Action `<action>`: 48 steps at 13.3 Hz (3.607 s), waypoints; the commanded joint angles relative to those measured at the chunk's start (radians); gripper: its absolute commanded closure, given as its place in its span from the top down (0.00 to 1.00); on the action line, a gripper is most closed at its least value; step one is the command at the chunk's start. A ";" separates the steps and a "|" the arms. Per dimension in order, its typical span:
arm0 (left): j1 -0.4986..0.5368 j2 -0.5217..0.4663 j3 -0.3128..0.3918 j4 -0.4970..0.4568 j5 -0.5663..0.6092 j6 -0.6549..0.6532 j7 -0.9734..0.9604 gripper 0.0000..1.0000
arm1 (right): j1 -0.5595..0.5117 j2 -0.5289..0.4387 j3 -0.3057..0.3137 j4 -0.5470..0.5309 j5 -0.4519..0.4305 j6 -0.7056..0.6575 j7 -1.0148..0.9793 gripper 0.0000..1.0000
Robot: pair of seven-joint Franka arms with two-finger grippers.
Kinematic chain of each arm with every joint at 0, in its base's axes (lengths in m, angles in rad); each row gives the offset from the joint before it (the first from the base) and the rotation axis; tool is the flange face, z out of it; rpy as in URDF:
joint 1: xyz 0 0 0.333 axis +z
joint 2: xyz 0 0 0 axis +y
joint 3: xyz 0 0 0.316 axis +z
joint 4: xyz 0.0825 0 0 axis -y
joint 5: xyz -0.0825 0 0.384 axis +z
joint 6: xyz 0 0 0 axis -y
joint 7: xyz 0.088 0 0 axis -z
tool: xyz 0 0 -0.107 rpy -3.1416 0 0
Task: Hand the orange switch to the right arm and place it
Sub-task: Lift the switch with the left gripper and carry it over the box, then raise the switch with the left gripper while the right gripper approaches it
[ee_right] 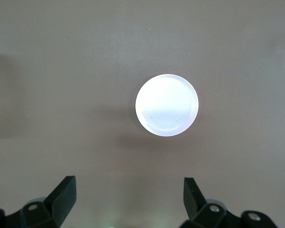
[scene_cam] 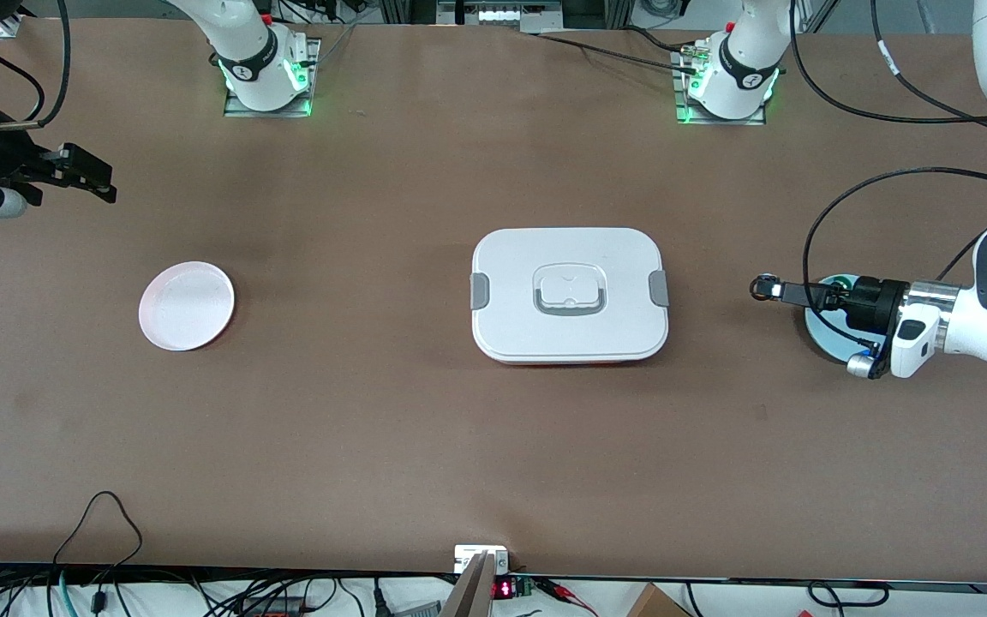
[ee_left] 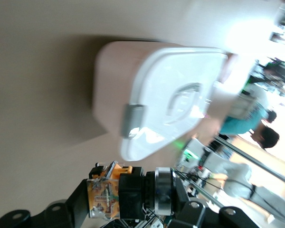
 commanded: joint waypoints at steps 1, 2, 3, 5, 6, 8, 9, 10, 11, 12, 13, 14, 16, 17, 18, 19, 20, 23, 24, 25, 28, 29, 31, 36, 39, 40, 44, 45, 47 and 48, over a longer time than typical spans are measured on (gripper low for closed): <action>0.018 0.001 -0.098 0.001 -0.046 -0.012 0.146 0.12 | -0.003 -0.010 0.003 0.011 -0.004 -0.025 0.011 1.00; 0.018 0.003 -0.134 0.001 -0.080 -0.006 0.192 0.12 | -0.003 -0.010 0.003 0.012 -0.004 -0.027 0.011 1.00; 0.011 0.004 -0.149 -0.002 -0.130 -0.004 0.231 0.12 | -0.002 -0.010 0.005 0.014 -0.004 -0.025 0.009 1.00; 0.005 0.004 -0.192 -0.012 -0.212 0.030 0.342 0.12 | 0.003 -0.010 0.011 0.026 -0.010 -0.031 0.003 1.00; 0.006 0.004 -0.206 -0.012 -0.247 0.037 0.395 0.12 | 0.006 -0.010 0.013 0.034 -0.005 -0.046 0.006 1.00; 0.001 0.008 -0.233 -0.012 -0.310 0.063 0.516 0.12 | 0.010 -0.007 0.016 0.047 -0.002 -0.057 0.004 1.00; 0.000 0.003 -0.263 -0.016 -0.336 0.085 0.576 0.11 | 0.021 -0.006 0.017 0.047 -0.001 -0.059 0.004 1.00; 0.006 -0.005 -0.289 -0.020 -0.339 0.093 0.587 0.11 | 0.026 -0.006 0.019 0.047 -0.001 -0.060 0.004 1.00; 0.008 -0.015 -0.303 -0.020 -0.347 0.103 0.595 0.10 | 0.027 -0.006 0.019 0.047 -0.001 -0.072 0.009 1.00; 0.003 -0.022 -0.304 -0.020 -0.364 0.125 0.611 0.10 | 0.027 -0.004 0.020 0.047 0.001 -0.086 0.011 1.00; -0.005 -0.026 -0.312 -0.020 -0.377 0.149 0.665 0.10 | 0.026 -0.003 0.020 0.046 0.004 -0.094 0.011 1.00; -0.008 -0.025 -0.350 -0.023 -0.393 0.201 0.753 0.10 | 0.032 0.002 0.020 0.046 0.005 -0.094 0.011 1.00; -0.005 -0.028 -0.399 -0.035 -0.414 0.237 0.875 0.08 | 0.050 0.017 0.020 0.044 0.022 -0.092 0.011 1.00; 0.003 -0.034 -0.419 -0.040 -0.414 0.237 0.895 0.07 | 0.050 0.023 0.019 0.041 0.036 -0.092 0.000 1.00; 0.001 -0.045 -0.425 -0.048 -0.419 0.247 0.917 0.06 | 0.046 0.026 0.019 0.035 0.060 -0.094 -0.002 1.00; 0.001 -0.049 -0.435 -0.052 -0.418 0.276 0.921 0.06 | 0.043 0.038 0.016 0.034 0.083 -0.099 -0.005 1.00; 0.000 -0.054 -0.454 -0.064 -0.417 0.312 0.926 0.06 | 0.043 0.048 0.016 0.032 0.111 -0.108 -0.003 1.00; 0.005 -0.107 -0.534 -0.140 -0.430 0.485 1.008 0.03 | 0.032 0.078 0.013 0.032 0.240 -0.111 -0.005 1.00; 0.003 -0.109 -0.551 -0.160 -0.445 0.523 1.059 0.02 | 0.018 0.089 0.011 0.029 0.305 -0.111 -0.003 1.00; 0.005 -0.109 -0.574 -0.183 -0.469 0.568 1.108 0.01 | -0.003 0.088 0.011 0.002 0.380 -0.111 -0.002 1.00; -0.003 -0.109 -0.588 -0.197 -0.520 0.603 1.194 0.01 | -0.020 0.082 0.011 -0.092 0.629 -0.105 0.014 1.00; -0.003 -0.109 -0.590 -0.200 -0.528 0.611 1.199 0.01 | -0.029 0.080 0.011 -0.130 0.725 -0.099 0.021 1.00; -0.005 -0.109 -0.614 -0.212 -0.540 0.668 1.201 0.01 | -0.031 0.077 0.011 -0.208 0.894 -0.068 0.041 1.00; -0.003 -0.108 -0.669 -0.235 -0.602 0.760 1.221 0.01 | 0.029 0.097 0.014 -0.334 1.189 -0.022 0.058 1.00; -0.006 -0.108 -0.669 -0.236 -0.602 0.760 1.221 0.01 | 0.113 0.106 0.014 -0.358 1.322 0.056 0.105 1.00; -0.005 -0.108 -0.669 -0.236 -0.602 0.760 1.221 0.01 | 0.136 0.108 0.014 -0.358 1.362 0.078 0.150 1.00; 0.000 -0.106 -0.669 -0.236 -0.602 0.757 1.222 0.01 | 0.201 0.166 0.014 -0.358 1.499 0.098 0.199 1.00; 0.000 -0.106 -0.669 -0.236 -0.602 0.757 1.222 0.01 | 0.205 0.192 0.014 -0.358 1.542 0.095 0.199 1.00; 0.005 -0.107 -0.671 -0.236 -0.602 0.757 1.222 0.01 | 0.239 0.220 0.014 -0.347 1.637 0.102 0.202 1.00; 0.005 -0.108 -0.671 -0.236 -0.602 0.752 1.222 0.01 | 0.253 0.229 0.014 -0.344 1.671 0.125 0.202 1.00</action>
